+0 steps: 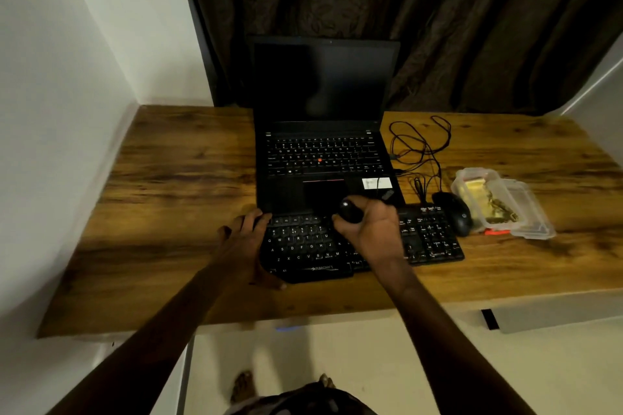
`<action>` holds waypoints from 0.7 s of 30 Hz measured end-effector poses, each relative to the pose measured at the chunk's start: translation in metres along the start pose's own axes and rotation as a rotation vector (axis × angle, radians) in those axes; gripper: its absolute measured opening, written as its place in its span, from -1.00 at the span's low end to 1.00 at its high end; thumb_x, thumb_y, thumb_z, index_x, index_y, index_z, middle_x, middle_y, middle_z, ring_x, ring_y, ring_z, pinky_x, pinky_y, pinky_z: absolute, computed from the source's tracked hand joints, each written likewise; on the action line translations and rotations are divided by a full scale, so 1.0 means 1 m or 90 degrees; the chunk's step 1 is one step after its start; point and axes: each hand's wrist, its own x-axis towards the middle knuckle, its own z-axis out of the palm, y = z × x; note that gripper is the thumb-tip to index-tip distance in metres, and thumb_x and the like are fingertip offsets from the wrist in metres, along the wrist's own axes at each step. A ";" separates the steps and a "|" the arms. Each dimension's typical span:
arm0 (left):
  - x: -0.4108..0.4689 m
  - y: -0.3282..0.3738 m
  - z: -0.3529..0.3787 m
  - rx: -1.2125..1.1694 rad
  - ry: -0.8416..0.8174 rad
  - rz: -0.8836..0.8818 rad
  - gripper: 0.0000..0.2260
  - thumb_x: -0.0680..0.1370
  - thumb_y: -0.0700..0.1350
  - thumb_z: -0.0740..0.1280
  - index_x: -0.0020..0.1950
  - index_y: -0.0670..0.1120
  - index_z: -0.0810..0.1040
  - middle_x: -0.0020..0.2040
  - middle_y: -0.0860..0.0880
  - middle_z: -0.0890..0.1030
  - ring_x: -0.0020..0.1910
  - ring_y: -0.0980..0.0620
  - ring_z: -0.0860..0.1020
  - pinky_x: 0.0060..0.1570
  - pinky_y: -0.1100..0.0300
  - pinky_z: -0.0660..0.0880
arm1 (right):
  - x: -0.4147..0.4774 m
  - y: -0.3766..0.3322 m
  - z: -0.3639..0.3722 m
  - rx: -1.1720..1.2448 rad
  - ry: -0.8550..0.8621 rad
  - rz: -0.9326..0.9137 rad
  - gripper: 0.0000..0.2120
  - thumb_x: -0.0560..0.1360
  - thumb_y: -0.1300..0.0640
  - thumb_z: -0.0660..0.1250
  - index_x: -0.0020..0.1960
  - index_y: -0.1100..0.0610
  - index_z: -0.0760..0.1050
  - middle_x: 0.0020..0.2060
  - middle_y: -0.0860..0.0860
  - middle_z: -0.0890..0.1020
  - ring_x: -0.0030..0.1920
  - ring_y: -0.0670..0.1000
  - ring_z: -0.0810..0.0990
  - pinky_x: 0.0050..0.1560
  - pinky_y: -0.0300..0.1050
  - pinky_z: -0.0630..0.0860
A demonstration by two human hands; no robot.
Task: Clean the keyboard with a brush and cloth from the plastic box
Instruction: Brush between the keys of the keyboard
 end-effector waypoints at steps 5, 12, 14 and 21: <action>-0.002 0.000 0.000 -0.017 0.005 0.001 0.38 0.00 0.51 0.50 0.62 0.00 -0.08 0.57 -0.03 0.03 0.52 -0.09 0.06 0.46 -0.17 0.07 | 0.010 -0.001 0.008 0.060 -0.004 0.011 -0.91 0.42 0.07 0.54 -0.11 0.03 0.67 -0.27 -0.10 0.70 -0.23 -0.16 0.67 -0.14 -0.12 0.67; -0.005 -0.011 -0.011 -0.115 -0.052 0.013 0.43 0.08 0.27 0.64 0.61 -0.07 -0.27 0.61 -0.05 -0.11 0.58 -0.08 -0.03 0.54 -0.07 -0.09 | 0.025 0.007 -0.008 -0.094 0.099 0.052 -0.80 0.43 -0.01 0.51 0.00 0.04 0.66 -0.25 -0.03 0.70 -0.23 -0.01 0.68 -0.18 -0.04 0.67; -0.009 -0.020 -0.015 -0.160 -0.064 0.021 0.41 0.10 0.19 0.67 0.61 -0.07 -0.27 0.61 -0.04 -0.14 0.59 -0.06 -0.06 0.53 0.00 -0.09 | 0.023 -0.008 0.004 -0.096 0.069 0.027 -0.81 0.44 -0.01 0.50 0.02 0.04 0.65 -0.22 -0.03 0.70 -0.22 -0.02 0.67 -0.16 -0.07 0.67; -0.008 -0.035 -0.014 -0.168 -0.045 0.078 0.54 -0.17 0.67 0.24 0.61 -0.11 -0.18 0.62 -0.07 -0.06 0.53 0.10 -0.17 0.56 -0.04 -0.06 | 0.020 -0.048 0.052 0.049 -0.033 -0.049 -0.93 0.42 0.05 0.50 -0.16 0.03 0.65 -0.34 -0.10 0.67 -0.30 -0.11 0.66 -0.21 -0.05 0.66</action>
